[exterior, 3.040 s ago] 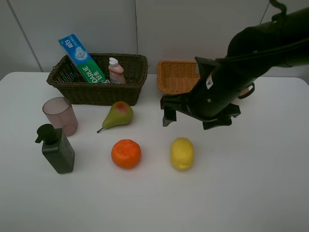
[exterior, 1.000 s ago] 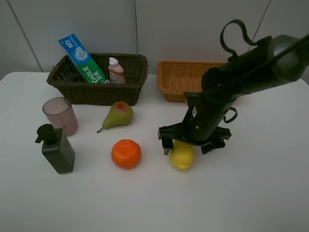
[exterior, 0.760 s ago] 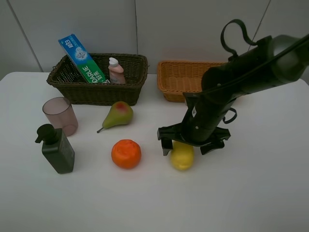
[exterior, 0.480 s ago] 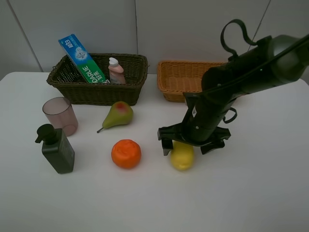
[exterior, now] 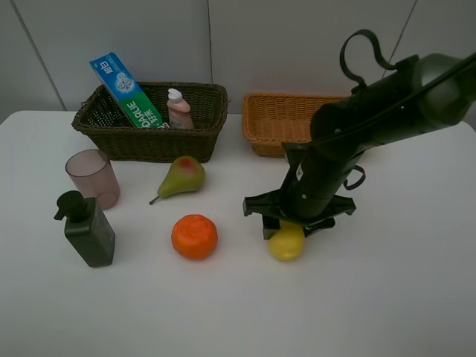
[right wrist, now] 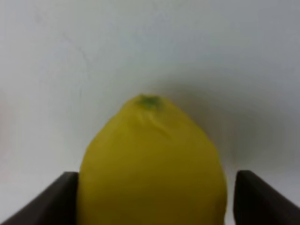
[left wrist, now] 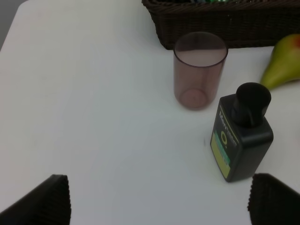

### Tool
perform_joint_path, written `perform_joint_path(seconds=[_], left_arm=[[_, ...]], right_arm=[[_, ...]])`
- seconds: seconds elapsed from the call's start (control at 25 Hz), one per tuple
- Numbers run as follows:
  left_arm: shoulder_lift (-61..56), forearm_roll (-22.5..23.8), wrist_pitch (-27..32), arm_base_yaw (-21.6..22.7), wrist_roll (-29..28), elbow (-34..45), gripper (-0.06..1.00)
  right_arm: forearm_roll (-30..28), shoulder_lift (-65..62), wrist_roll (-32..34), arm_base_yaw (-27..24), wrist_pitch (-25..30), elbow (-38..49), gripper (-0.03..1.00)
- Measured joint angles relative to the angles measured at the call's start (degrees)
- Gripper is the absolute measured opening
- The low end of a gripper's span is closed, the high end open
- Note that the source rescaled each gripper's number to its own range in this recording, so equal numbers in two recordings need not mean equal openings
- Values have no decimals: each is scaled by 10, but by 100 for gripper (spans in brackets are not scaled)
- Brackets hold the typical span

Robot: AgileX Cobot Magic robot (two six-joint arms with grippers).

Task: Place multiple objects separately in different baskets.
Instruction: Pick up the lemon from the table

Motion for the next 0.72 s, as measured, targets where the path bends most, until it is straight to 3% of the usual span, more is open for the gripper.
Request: perform_joint_path(seconds=[0.04,0.72], left_arm=[[0,0,0,0,0,0,100],[0,0,0,0,0,0,100]], right_arm=[[0,0,0,0,0,0,38],[-12,0,28,0,3,0,39]])
